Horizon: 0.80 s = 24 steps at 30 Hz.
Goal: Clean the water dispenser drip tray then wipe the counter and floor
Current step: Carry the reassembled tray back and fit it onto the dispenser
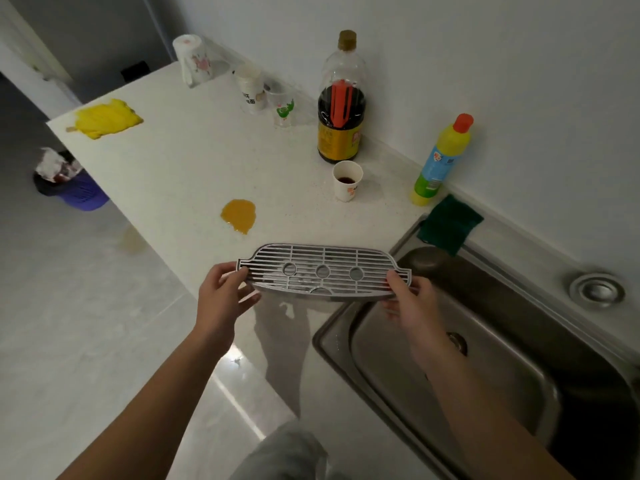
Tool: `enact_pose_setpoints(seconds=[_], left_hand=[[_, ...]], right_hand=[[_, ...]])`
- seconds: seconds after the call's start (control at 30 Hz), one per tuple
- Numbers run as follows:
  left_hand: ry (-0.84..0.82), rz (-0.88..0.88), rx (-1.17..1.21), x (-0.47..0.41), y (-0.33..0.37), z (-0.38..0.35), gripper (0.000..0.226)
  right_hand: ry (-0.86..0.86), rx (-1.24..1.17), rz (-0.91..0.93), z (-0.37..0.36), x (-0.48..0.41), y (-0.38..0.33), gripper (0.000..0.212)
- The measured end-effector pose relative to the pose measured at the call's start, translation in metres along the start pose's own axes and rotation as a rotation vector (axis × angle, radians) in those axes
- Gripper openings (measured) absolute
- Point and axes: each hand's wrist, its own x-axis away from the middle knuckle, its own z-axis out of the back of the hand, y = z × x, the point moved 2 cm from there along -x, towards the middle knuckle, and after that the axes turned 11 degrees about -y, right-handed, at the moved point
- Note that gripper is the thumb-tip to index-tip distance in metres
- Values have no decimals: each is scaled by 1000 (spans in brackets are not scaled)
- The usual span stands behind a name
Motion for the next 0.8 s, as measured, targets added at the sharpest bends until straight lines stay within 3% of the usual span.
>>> enact_pose_setpoints(seconds=[0.4,0.8], left_hand=[[326,-89,231,141,-27,149,15],[566,-128,368,199,-45,376,22]], right_hand=[[-269,122,-36,-118,69,53,32],[-530,394,22,-363,100,84,28]])
